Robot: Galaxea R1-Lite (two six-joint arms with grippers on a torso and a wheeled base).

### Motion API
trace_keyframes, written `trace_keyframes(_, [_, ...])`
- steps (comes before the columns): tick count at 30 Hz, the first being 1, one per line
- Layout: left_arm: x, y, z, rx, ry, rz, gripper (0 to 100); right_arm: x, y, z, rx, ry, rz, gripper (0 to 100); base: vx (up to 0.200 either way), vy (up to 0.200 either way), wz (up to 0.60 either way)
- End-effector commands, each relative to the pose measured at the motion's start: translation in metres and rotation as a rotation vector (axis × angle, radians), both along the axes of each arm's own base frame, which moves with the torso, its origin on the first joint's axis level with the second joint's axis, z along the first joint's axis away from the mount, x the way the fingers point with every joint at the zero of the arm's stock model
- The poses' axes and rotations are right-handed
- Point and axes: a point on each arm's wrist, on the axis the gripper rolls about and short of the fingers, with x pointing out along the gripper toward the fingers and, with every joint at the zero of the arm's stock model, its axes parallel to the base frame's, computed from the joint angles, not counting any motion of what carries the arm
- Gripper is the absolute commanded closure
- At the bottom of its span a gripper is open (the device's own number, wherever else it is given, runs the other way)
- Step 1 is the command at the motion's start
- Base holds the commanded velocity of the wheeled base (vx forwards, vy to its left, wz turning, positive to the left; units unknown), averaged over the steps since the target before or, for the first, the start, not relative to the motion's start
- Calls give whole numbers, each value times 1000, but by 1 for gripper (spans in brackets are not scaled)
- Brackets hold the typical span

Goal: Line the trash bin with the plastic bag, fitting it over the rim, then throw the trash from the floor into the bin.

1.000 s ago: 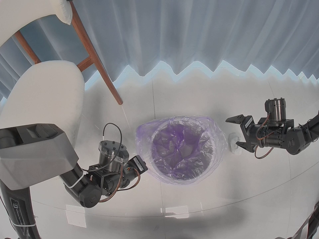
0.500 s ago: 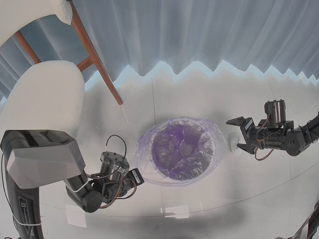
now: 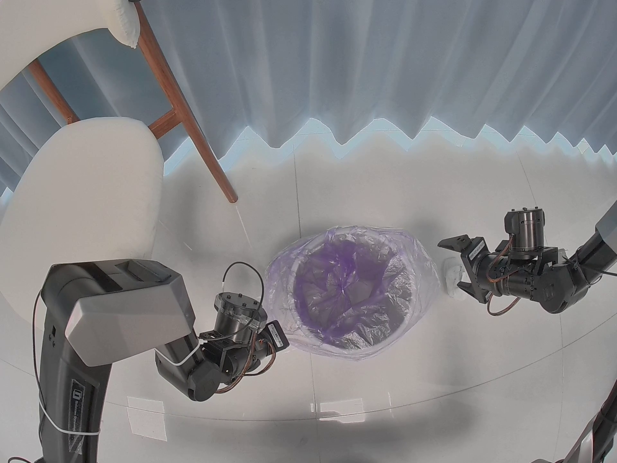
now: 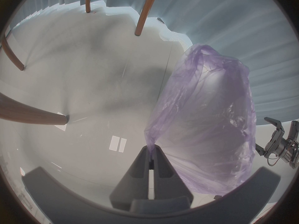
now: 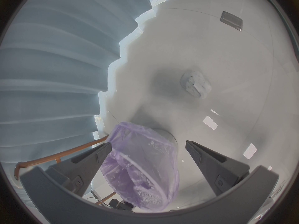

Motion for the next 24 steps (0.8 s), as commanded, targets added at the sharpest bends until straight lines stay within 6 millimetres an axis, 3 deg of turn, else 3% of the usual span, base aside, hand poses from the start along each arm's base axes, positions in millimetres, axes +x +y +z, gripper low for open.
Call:
trace_keyframes(1, [2,-1,-9,19,4,24,100,12,1,-30,3,31,2,0,0,0,0])
trace_keyframes(7, [0,-4,-8,22,-4,29,100,28,9,-58,5,10,24,0,0,0,0])
trace_keyframes(17, [1,-6,-6,12,-16,27,100,52,21,-77,8,-18,48,0,0,0,0])
trace_keyframes(18, [1,-6,-6,12,-17,26,100,55,22,-80,7,-15,48,100,0,0,0])
trace_keyframes(24, [1,-8,-7,10,-16,17,100,61,17,-84,6,-17,35,100,0,0,0])
